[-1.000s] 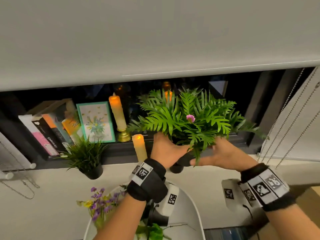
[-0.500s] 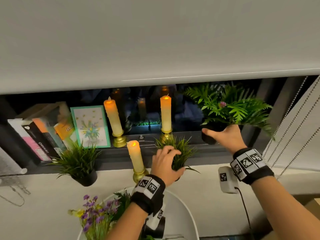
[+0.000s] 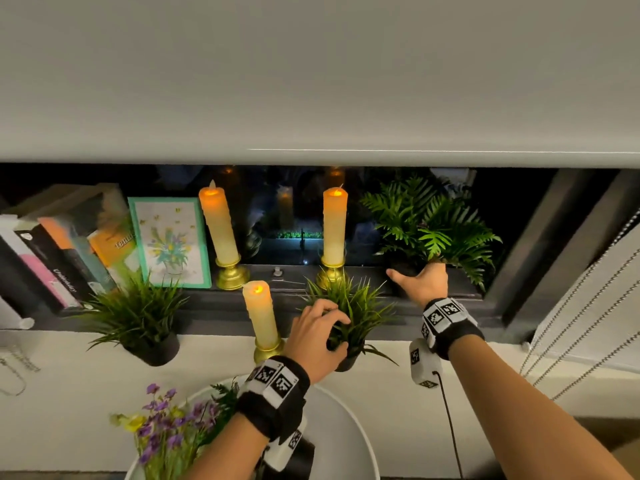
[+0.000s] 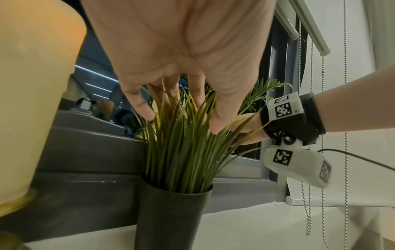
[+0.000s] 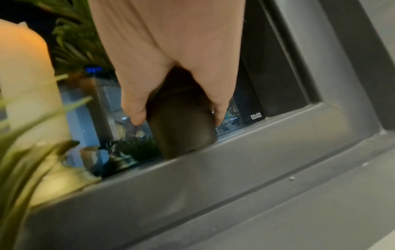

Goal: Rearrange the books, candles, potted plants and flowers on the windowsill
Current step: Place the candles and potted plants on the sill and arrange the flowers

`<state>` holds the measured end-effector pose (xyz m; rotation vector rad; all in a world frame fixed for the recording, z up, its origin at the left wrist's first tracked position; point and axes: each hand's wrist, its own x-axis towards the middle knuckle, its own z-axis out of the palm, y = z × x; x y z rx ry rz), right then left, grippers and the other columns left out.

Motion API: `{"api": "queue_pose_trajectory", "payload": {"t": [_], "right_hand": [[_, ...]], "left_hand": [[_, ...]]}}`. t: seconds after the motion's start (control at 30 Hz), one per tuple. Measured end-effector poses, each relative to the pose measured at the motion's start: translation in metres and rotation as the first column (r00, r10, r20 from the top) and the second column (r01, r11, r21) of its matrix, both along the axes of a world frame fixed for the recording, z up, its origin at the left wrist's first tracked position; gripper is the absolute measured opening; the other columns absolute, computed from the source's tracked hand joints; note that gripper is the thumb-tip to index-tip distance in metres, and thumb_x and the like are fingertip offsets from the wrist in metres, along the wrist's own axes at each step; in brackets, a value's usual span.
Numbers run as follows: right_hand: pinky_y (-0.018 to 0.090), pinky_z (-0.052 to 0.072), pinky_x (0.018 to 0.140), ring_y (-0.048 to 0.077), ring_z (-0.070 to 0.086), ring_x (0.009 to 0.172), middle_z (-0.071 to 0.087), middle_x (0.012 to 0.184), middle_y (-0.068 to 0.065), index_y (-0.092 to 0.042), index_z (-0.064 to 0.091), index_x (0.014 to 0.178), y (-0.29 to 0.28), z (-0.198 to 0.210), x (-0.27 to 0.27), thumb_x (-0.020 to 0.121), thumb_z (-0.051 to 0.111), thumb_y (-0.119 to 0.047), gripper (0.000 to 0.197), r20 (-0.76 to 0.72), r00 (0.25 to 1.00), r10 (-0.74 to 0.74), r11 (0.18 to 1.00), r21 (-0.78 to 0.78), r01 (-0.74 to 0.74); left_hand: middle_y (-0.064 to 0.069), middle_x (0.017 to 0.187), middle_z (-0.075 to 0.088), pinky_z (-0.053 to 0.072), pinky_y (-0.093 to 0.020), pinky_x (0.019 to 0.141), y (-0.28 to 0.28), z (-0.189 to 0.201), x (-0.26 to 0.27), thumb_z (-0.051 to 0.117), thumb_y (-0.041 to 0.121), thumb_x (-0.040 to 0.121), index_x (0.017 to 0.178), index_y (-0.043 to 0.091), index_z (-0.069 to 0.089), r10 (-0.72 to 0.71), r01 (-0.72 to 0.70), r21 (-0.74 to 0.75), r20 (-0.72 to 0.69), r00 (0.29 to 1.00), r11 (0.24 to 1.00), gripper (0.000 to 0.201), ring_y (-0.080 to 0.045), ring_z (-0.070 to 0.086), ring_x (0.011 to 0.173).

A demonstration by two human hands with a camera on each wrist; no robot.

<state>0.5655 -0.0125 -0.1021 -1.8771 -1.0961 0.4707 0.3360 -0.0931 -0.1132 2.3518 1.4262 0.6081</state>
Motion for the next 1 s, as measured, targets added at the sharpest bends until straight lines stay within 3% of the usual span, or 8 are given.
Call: {"api": "queue_pose_trajectory", "payload": {"t": [0.13, 0.3, 0.53, 0.73, 0.87, 1.0], "right_hand": [[0.039, 0.046, 0.101, 0.031, 0.055, 0.115, 0.054, 0.124, 0.016, -0.003, 0.05, 0.121, -0.001, 0.0, 0.0, 0.062, 0.086, -0.038, 0.077, 0.07, 0.997, 0.039, 0.998, -0.058, -0.035], [0.035, 0.035, 0.11, 0.035, 0.039, 0.127, 0.04, 0.133, 0.024, 0.007, 0.046, 0.126, -0.017, 0.014, 0.008, 0.071, 0.08, -0.033, 0.076, 0.166, 0.98, 0.106, 0.975, -0.211, -0.069], [0.035, 0.032, 0.108, 0.035, 0.036, 0.131, 0.039, 0.138, 0.021, 0.001, 0.036, 0.135, -0.06, 0.029, 0.01, 0.072, 0.079, -0.009, 0.076, 0.094, 0.992, 0.079, 0.991, -0.118, -0.068], [0.036, 0.045, 0.092, 0.028, 0.056, 0.104, 0.054, 0.119, 0.016, -0.011, 0.056, 0.112, -0.105, 0.021, -0.009, 0.076, 0.072, -0.015, 0.039, 0.183, 0.966, 0.183, 0.983, -0.046, -0.177], [0.029, 0.047, 0.088, 0.016, 0.056, 0.091, 0.057, 0.109, 0.012, -0.011, 0.06, 0.104, -0.135, 0.044, -0.038, 0.079, 0.068, -0.011, 0.026, 0.254, 0.94, 0.229, 0.944, 0.18, -0.278], [0.02, 0.049, 0.074, 0.012, 0.056, 0.077, 0.058, 0.094, 0.005, -0.012, 0.059, 0.095, -0.171, 0.067, -0.084, 0.081, 0.062, -0.007, 0.015, 0.291, 0.892, 0.346, 0.834, 0.34, -0.434]], "left_hand": [[0.007, 0.129, 0.041, 0.03, -0.025, 0.099, -0.001, -0.003, 0.0, 0.064, 0.029, 0.085, 0.116, 0.027, 0.057, -0.001, 0.001, -0.001, 0.043, 0.999, 1.0, 0.032, -0.012, 0.041, 0.118], [0.006, 0.125, 0.042, 0.027, -0.022, 0.096, -0.003, 0.0, -0.003, 0.064, 0.024, 0.084, 0.114, 0.024, 0.058, 0.002, -0.002, -0.002, 0.069, 0.998, 1.0, 0.03, -0.013, 0.041, 0.117], [0.003, 0.125, 0.044, 0.03, -0.025, 0.099, -0.013, 0.007, -0.007, 0.065, 0.02, 0.083, 0.111, 0.022, 0.061, 0.005, -0.006, 0.011, 0.106, 0.994, 1.0, 0.028, -0.015, 0.041, 0.119], [-0.003, 0.123, 0.048, 0.037, -0.036, 0.103, -0.038, 0.014, -0.032, 0.069, 0.016, 0.079, 0.103, 0.019, 0.065, 0.04, -0.05, 0.047, 0.203, 0.978, 0.998, 0.024, -0.02, 0.045, 0.118], [-0.002, 0.119, 0.049, 0.033, -0.023, 0.098, -0.06, 0.017, -0.057, 0.069, 0.013, 0.08, 0.102, 0.016, 0.066, 0.088, -0.122, 0.098, 0.295, 0.951, 0.988, 0.022, -0.015, 0.048, 0.114], [0.001, 0.112, 0.053, 0.039, -0.01, 0.088, -0.092, 0.009, -0.095, 0.069, 0.01, 0.079, 0.099, 0.014, 0.067, 0.159, -0.209, 0.102, 0.365, 0.917, 0.973, 0.02, -0.008, 0.054, 0.098]]}}
